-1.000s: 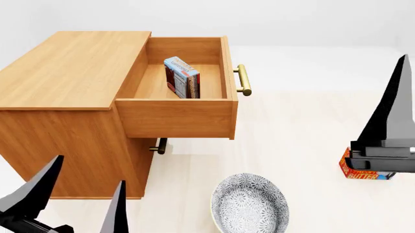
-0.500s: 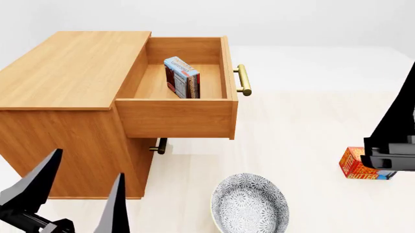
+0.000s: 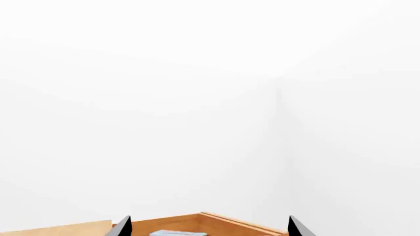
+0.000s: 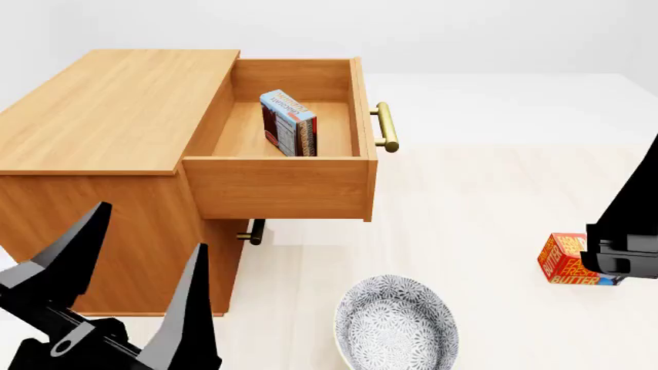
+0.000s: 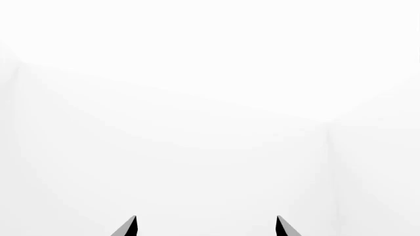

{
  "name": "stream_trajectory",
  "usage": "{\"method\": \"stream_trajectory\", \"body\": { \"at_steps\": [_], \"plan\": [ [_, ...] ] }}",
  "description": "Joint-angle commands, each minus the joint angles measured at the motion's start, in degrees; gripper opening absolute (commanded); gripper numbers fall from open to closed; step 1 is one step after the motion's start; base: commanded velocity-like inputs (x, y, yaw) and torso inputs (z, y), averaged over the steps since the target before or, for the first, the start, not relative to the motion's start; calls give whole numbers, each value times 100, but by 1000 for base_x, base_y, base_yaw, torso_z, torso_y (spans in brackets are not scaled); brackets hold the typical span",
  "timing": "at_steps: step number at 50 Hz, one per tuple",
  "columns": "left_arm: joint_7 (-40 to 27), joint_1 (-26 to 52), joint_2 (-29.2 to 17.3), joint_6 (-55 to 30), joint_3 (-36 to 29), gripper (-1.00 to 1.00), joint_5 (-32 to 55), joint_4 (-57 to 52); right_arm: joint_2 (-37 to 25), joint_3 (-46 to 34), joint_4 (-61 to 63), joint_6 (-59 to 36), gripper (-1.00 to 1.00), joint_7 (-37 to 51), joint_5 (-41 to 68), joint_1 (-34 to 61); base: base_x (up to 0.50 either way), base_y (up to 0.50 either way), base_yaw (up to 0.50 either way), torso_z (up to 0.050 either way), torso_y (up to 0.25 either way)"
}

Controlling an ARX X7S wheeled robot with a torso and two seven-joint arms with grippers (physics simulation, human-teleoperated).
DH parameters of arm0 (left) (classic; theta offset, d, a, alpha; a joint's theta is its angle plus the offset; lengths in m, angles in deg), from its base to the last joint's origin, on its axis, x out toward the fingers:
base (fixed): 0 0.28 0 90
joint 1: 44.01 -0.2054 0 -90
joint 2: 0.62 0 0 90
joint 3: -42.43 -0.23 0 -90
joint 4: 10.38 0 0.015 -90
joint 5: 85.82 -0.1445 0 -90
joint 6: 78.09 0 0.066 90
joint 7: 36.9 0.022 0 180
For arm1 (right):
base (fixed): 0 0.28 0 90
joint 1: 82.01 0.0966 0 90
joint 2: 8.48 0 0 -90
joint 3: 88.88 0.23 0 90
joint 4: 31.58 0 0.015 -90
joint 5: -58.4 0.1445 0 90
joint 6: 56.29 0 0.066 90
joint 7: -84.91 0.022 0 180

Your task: Put the chocolate pudding in the top drawer of the cabinet and close it.

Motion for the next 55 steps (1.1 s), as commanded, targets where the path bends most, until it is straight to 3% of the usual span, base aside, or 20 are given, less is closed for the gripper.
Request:
{"method": "stream_trajectory", "body": {
  "at_steps": [1,19,37,55],
  "plan": [
    [754,660,242,-372,7,100,1168,-313,-7,-64,-19,82,100,72,-153,-94,0,0,0,0,0],
    [1187,1789,926,-1703,212,100,2161,-617,-7,-19,41,-21,100,64,-111,-94,0,0,0,0,0],
    [1371,2925,2161,-2758,489,100,3627,133,-7,101,95,-189,100,71,74,-20,0,0,0,0,0],
    [1359,3506,2995,-3448,495,100,4095,391,-7,288,335,-540,100,120,280,119,0,0,0,0,0]
  ]
}}
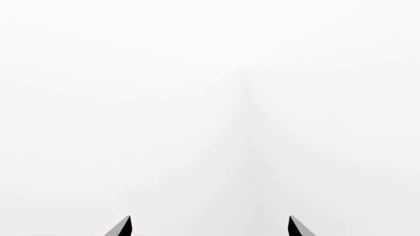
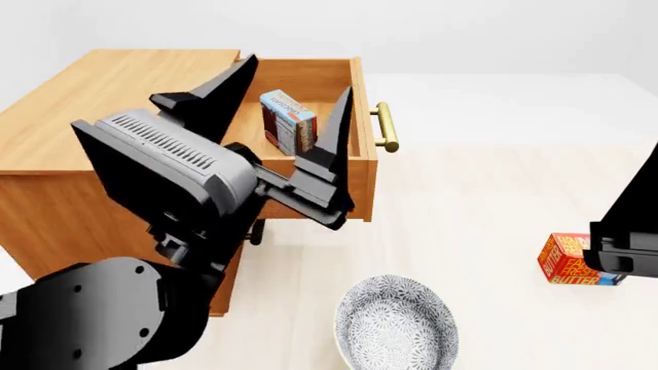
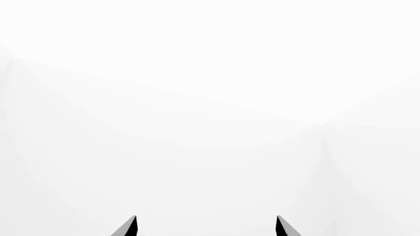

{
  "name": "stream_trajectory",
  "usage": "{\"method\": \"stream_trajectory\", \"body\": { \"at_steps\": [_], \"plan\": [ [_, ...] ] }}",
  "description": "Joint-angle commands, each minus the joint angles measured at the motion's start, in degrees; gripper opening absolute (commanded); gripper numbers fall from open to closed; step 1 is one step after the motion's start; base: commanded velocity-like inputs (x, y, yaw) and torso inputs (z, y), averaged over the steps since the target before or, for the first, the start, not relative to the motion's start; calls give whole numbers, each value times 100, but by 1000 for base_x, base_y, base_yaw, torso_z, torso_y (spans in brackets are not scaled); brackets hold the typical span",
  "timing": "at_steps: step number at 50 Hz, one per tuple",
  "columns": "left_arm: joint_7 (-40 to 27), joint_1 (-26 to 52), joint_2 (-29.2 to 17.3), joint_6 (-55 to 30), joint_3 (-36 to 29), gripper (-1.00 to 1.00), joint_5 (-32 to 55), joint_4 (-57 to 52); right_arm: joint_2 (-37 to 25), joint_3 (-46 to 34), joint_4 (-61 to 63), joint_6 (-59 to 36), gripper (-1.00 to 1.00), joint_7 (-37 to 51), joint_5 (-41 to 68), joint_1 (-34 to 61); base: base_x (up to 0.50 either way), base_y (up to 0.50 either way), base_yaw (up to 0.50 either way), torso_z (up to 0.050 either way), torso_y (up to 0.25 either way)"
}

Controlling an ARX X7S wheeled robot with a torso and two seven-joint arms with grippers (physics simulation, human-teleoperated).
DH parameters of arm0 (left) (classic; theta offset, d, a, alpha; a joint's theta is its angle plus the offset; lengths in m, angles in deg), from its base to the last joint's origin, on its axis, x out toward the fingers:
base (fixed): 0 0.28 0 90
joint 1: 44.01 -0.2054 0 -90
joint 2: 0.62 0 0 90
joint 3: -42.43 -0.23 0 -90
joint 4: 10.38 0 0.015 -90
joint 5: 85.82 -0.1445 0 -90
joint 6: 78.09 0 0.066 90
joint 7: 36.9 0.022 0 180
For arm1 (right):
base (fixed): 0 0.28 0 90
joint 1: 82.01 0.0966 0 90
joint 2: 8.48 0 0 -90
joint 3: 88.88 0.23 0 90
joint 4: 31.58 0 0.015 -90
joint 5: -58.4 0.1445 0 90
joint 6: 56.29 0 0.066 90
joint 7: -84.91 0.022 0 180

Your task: Put the chocolate pudding in the top drawer of the cabinet and close it.

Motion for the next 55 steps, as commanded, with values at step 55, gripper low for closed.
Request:
{"method": "stream_trajectory", "body": {
  "at_steps": [55],
  "plan": [
    [351,924,3273,-1582,-243,100,1212,2728,0,85,-29,-26,100,-157,8,-90,0,0,0,0,0]
  ]
}}
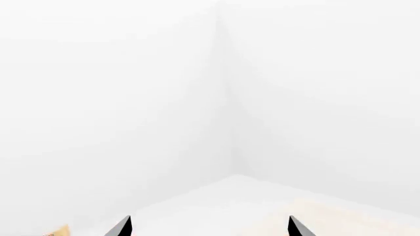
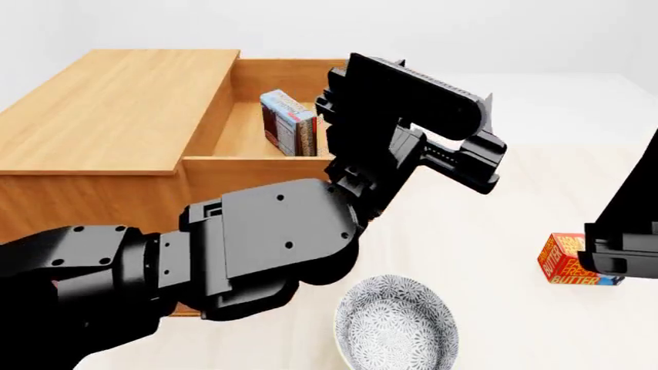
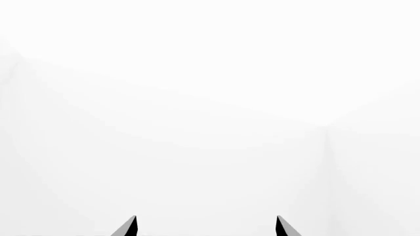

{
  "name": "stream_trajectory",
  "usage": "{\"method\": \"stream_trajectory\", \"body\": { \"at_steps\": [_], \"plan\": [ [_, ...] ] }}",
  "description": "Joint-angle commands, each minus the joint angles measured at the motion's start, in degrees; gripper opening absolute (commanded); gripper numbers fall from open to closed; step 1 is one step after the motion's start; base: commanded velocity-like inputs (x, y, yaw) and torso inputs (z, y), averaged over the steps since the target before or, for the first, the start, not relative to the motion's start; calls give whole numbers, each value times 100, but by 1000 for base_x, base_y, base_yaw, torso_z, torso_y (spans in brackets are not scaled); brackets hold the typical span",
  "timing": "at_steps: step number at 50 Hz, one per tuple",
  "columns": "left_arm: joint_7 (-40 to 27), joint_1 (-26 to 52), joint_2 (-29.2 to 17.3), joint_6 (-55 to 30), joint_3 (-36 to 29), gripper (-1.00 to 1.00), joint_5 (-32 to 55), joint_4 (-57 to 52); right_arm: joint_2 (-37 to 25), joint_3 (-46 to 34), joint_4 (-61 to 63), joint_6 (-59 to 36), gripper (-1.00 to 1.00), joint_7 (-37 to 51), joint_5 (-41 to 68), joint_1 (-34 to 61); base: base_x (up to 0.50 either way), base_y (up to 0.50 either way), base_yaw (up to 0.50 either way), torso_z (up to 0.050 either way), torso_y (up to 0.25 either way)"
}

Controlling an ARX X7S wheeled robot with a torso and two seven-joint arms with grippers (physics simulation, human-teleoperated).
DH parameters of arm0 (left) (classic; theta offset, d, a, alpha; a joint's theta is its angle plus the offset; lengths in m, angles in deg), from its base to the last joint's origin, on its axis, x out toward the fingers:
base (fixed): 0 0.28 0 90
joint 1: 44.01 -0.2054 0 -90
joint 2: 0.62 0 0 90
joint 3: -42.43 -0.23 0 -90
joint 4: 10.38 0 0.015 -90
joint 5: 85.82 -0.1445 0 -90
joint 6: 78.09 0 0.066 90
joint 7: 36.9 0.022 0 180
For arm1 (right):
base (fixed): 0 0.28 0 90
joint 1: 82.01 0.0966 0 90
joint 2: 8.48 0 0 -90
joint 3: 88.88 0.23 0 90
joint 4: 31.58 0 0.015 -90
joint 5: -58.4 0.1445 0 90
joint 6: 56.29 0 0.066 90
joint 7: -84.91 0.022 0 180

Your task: Put the chocolate pudding in the top drawer of the cabinet and close it.

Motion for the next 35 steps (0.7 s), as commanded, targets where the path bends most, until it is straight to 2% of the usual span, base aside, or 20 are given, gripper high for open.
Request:
{"method": "stream_trajectory", "body": {
  "at_steps": [1,26,35],
  "plan": [
    [11,6,318,-115,-61,100,6,217,0,-3,-32,27,100,-29,-19,-35,0,0,0,0,0],
    [123,-116,671,-194,-312,100,-261,346,0,-204,-217,303,100,74,-396,-301,0,0,0,0,0],
    [219,-229,709,-159,-348,100,-301,549,0,-434,-199,247,100,871,-1110,-552,0,0,0,0,0]
  ]
}}
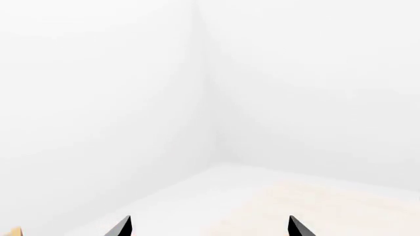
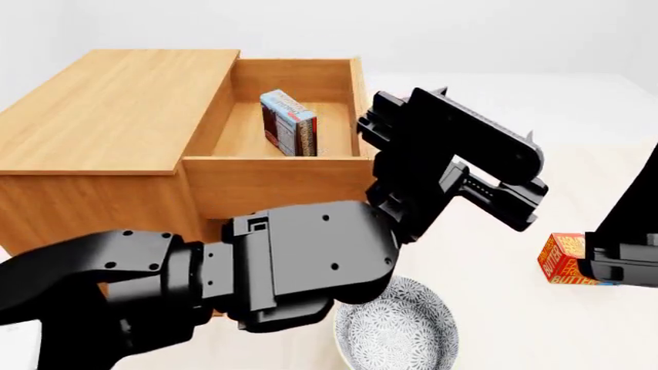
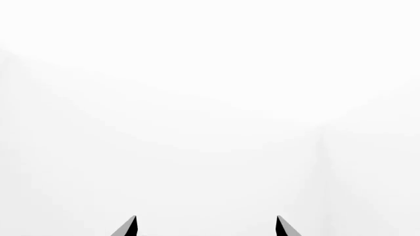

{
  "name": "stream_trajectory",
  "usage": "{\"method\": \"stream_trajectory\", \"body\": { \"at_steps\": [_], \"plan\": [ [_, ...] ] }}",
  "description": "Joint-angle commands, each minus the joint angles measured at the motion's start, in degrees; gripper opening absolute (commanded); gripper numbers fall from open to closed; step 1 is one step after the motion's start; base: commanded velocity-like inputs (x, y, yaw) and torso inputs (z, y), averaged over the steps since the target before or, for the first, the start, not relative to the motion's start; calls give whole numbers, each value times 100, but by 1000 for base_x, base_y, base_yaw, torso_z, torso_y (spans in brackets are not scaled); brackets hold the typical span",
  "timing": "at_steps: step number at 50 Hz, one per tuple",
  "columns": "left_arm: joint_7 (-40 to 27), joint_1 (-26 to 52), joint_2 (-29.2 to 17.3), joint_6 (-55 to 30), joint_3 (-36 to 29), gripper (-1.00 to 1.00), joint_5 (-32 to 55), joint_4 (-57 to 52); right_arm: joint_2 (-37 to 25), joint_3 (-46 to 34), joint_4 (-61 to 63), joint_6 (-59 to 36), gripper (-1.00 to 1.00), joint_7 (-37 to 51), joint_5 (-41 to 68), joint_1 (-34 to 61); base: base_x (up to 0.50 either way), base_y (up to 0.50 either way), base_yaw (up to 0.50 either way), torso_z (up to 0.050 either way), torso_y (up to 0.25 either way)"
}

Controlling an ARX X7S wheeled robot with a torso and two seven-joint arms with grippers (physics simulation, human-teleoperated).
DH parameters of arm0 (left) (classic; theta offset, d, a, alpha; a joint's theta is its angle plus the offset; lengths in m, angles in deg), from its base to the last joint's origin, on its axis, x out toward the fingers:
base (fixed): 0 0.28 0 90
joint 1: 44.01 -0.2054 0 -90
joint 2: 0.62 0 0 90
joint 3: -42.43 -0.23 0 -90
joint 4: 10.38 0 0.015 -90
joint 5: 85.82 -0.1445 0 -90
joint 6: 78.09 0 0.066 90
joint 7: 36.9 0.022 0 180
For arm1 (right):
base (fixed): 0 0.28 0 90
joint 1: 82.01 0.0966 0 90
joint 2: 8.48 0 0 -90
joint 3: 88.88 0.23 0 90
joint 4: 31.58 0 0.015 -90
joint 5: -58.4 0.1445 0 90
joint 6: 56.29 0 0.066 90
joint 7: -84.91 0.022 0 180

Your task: Put the chocolate pudding in the top drawer of the cabinet and close it.

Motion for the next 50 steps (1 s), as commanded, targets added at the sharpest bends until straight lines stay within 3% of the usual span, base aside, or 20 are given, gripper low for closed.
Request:
{"method": "stream_trajectory", "body": {
  "at_steps": [1,27,50],
  "plan": [
    [101,-126,84,18,-69,100,-69,215,0,-238,-21,22,100,658,-669,-269,0,0,0,0,0],
    [349,-264,256,-20,-201,100,-185,620,0,-344,-122,162,100,830,-890,-431,0,0,0,0,0],
    [74,-167,426,-336,-689,100,-914,730,0,-329,-128,186,100,829,-796,-464,0,0,0,0,0]
  ]
}}
